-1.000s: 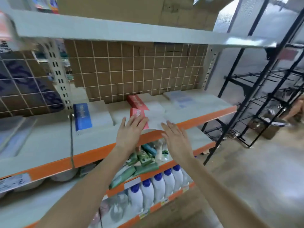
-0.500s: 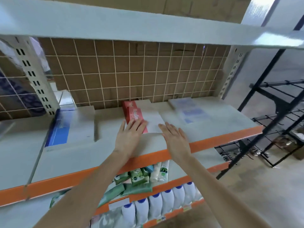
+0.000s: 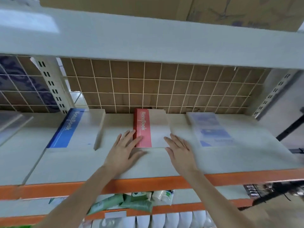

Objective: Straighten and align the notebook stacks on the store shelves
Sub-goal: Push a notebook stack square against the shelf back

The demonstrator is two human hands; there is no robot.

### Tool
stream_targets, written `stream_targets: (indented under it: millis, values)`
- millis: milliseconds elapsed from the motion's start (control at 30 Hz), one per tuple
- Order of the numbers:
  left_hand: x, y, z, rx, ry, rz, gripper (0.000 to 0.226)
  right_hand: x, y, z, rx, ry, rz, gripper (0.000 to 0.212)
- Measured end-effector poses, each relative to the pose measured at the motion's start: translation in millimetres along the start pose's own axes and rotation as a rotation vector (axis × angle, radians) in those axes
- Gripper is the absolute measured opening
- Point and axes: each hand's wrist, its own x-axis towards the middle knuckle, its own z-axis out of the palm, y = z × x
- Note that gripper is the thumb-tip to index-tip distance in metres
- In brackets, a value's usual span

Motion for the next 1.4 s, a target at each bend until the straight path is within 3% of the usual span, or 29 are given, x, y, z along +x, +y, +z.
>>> stream_targets:
  millis: [133, 367, 667, 1033, 1233, 1400]
  values:
    - [-2, 1, -2, 0.009, 0.086, -0.119, 0.086, 4, 9, -1, 0.115, 0.043, -0.022, 0.041]
    - [-1, 6, 0, 0.077, 0.273, -0.081, 0.073, 6, 14, 3, 0.255, 0.111, 0.035, 0.040]
    - [1, 1, 6, 0.114, 0.396, -0.071, 0.073, 10, 15, 6, 0.383, 0.000, 0.057, 0.039]
    - [2, -5, 11, 0.156, 0.480, -0.035, 0.065, 5, 14, 2, 0.361, 0.087, 0.072, 0.036]
    - [1, -3, 9, 0.141, 0.420, -0.053, 0.068, 4, 12, 3, 0.333, 0.118, 0.074, 0.034]
    - [1, -3, 10, 0.080, 0.385, -0.068, 0.045, 5, 12, 3, 0.338, 0.103, 0.074, 0.034]
